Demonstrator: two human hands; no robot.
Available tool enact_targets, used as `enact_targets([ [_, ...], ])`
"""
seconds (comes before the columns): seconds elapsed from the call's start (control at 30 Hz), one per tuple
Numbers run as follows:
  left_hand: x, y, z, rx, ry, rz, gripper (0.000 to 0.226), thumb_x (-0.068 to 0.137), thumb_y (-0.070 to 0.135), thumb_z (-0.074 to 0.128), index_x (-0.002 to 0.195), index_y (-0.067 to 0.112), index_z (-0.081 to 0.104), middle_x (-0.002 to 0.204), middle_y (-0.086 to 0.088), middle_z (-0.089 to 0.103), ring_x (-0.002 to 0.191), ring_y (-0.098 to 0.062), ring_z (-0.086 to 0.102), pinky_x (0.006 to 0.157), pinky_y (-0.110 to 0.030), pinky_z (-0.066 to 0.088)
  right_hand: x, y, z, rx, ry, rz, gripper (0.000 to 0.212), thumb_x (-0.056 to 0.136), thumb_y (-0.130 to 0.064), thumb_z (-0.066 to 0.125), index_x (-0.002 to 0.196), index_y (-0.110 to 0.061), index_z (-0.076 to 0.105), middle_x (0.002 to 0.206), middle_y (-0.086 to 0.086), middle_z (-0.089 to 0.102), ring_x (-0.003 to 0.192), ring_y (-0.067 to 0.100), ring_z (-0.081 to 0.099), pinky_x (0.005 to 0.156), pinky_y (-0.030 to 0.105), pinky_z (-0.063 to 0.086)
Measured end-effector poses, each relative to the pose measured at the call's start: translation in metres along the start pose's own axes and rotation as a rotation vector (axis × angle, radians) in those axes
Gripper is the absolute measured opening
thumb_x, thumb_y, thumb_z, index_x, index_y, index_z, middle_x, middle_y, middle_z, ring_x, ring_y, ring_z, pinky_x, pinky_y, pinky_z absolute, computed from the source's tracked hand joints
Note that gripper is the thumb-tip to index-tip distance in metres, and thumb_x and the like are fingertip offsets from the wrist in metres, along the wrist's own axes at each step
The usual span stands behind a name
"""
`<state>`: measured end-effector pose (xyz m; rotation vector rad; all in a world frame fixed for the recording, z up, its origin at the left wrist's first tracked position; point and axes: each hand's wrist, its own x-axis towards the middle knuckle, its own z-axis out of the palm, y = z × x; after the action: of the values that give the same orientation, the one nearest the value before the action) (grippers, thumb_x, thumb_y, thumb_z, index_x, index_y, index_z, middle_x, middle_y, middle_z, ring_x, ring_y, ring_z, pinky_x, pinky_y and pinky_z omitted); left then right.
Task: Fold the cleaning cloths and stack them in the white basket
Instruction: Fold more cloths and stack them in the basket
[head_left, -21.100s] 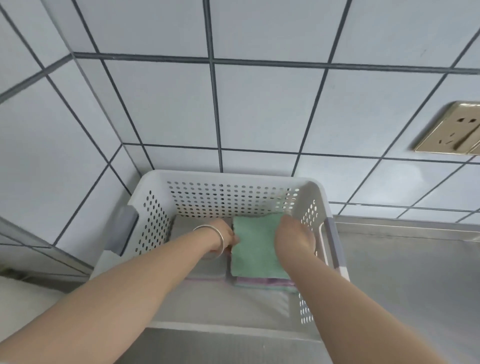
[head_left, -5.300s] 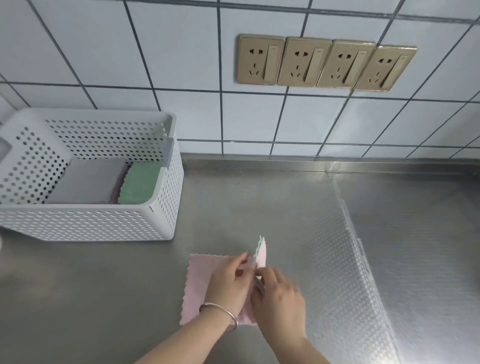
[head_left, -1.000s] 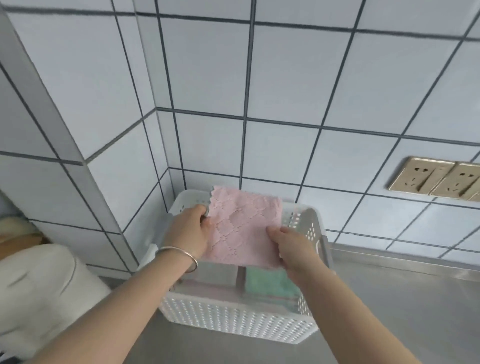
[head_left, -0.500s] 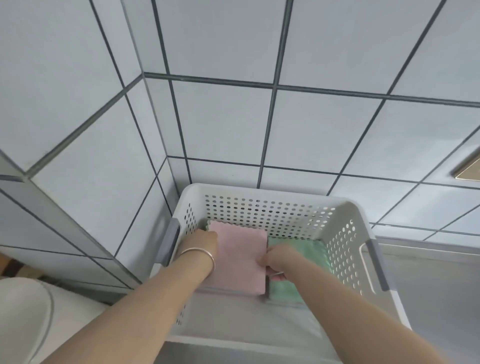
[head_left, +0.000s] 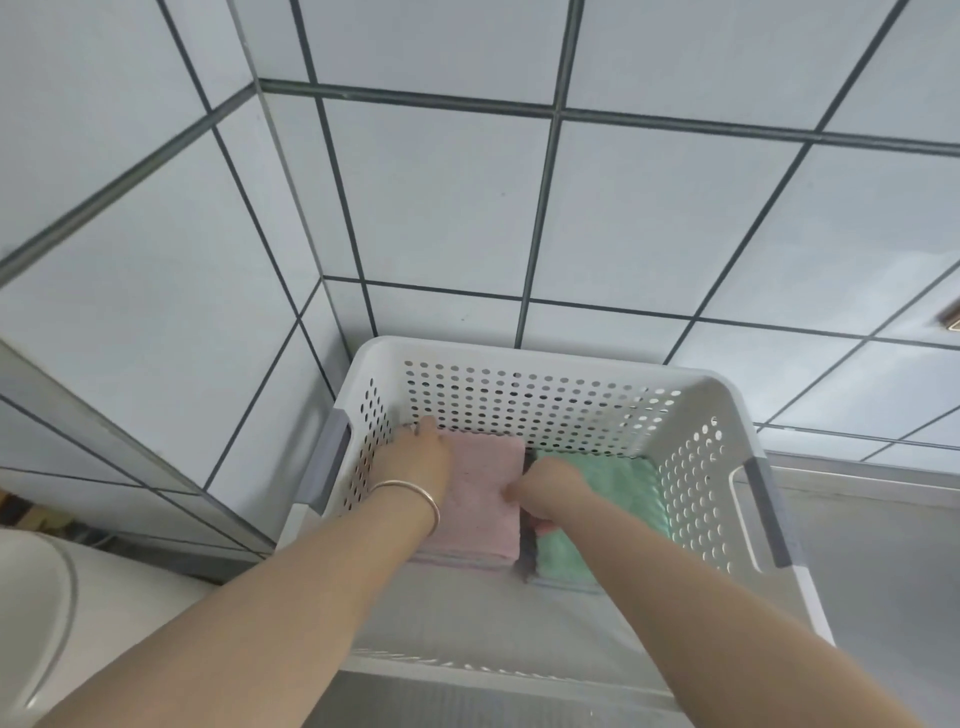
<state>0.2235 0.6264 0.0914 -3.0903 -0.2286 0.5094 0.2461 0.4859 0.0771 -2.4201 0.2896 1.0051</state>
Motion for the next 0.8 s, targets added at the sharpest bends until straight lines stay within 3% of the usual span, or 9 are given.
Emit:
enact_targets([
  [0.07, -0.003, 0.010, 0.005, 0.117, 0.031, 0.161, 0.037, 0.092, 0.010, 0.041, 0.129, 0.010, 0.042, 0.130, -0.009, 0.038, 0.117, -0.030, 0.042, 0.088, -0.037, 0.045, 0.000, -0.005, 0.002, 0.028, -0.085, 0.038, 0.017, 0.096, -0.014, 0.041, 0.101, -0.002, 0.051, 0.083, 0.011, 0.061, 0.094, 0.028, 0.064, 0.085, 0.029, 0.051],
  [0.13, -0.002, 0.015, 0.018, 0.122, -0.090, 0.218, 0.045, 0.092, 0.026, 0.044, 0.136, 0.019, 0.036, 0.137, -0.008, 0.035, 0.124, -0.030, 0.037, 0.099, -0.044, 0.040, 0.002, -0.006, 0.007, 0.171, -0.198, 0.134, 0.032, 0.097, -0.010, 0.036, 0.119, 0.008, 0.050, 0.113, 0.022, 0.062, 0.107, 0.035, 0.061, 0.091, 0.038, 0.051],
  [0.2, 0.001, 0.014, 0.032, 0.088, -0.205, 0.233, 0.056, 0.092, 0.035, 0.043, 0.143, 0.026, 0.022, 0.145, -0.006, 0.024, 0.131, -0.031, 0.027, 0.102, -0.052, 0.035, 0.005, -0.006, 0.013, 0.291, -0.276, 0.187, 0.036, 0.097, -0.011, 0.034, 0.125, 0.009, 0.045, 0.124, 0.028, 0.055, 0.111, 0.041, 0.057, 0.091, 0.047, 0.050],
  [0.37, 0.018, 0.011, 0.043, 0.042, -0.307, 0.175, 0.073, 0.084, 0.039, 0.053, 0.145, 0.028, 0.015, 0.149, -0.005, 0.017, 0.135, -0.034, 0.020, 0.105, -0.055, 0.031, 0.013, -0.010, 0.025, 0.467, -0.329, 0.248, 0.036, 0.091, -0.010, 0.042, 0.123, 0.005, 0.049, 0.119, 0.026, 0.059, 0.108, 0.039, 0.059, 0.088, 0.059, 0.047],
  [0.53, 0.022, 0.011, 0.050, 0.057, -0.341, 0.127, 0.075, 0.081, 0.043, 0.050, 0.145, 0.028, 0.014, 0.149, -0.004, 0.018, 0.132, -0.036, 0.024, 0.104, -0.054, 0.032, 0.004, -0.013, 0.022, 0.498, -0.303, 0.209, 0.026, 0.094, -0.011, 0.043, 0.114, 0.004, 0.051, 0.118, 0.025, 0.060, 0.107, 0.036, 0.060, 0.090, 0.053, 0.049],
  [0.6, 0.023, 0.011, 0.048, 0.070, -0.351, 0.140, 0.076, 0.079, 0.041, 0.050, 0.145, 0.028, 0.016, 0.148, -0.004, 0.020, 0.131, -0.035, 0.025, 0.103, -0.053, 0.033, -0.006, -0.013, 0.012, 0.445, -0.234, 0.171, 0.025, 0.096, -0.019, 0.046, 0.111, 0.000, 0.051, 0.115, 0.022, 0.060, 0.102, 0.033, 0.061, 0.089, 0.044, 0.051],
  [0.73, 0.014, 0.025, 0.021, 0.075, -0.172, 0.320, 0.052, 0.090, 0.033, 0.046, 0.137, 0.014, 0.035, 0.141, -0.009, 0.035, 0.127, -0.030, 0.036, 0.101, -0.042, 0.038, -0.023, 0.004, -0.029, 0.081, 0.154, -0.002, 0.019, 0.091, -0.021, 0.046, 0.078, -0.008, 0.052, 0.084, 0.009, 0.058, 0.078, 0.024, 0.058, 0.069, 0.030, 0.053],
  [0.8, 0.002, 0.043, 0.010, 0.092, -0.082, 0.481, 0.058, 0.088, 0.038, 0.052, 0.138, 0.014, 0.034, 0.141, -0.008, 0.035, 0.128, -0.027, 0.035, 0.098, -0.040, 0.039, -0.022, 0.029, -0.043, 0.045, 0.298, 0.051, 0.012, 0.089, -0.015, 0.045, 0.091, -0.006, 0.053, 0.087, 0.010, 0.056, 0.079, 0.025, 0.057, 0.062, 0.023, 0.041],
])
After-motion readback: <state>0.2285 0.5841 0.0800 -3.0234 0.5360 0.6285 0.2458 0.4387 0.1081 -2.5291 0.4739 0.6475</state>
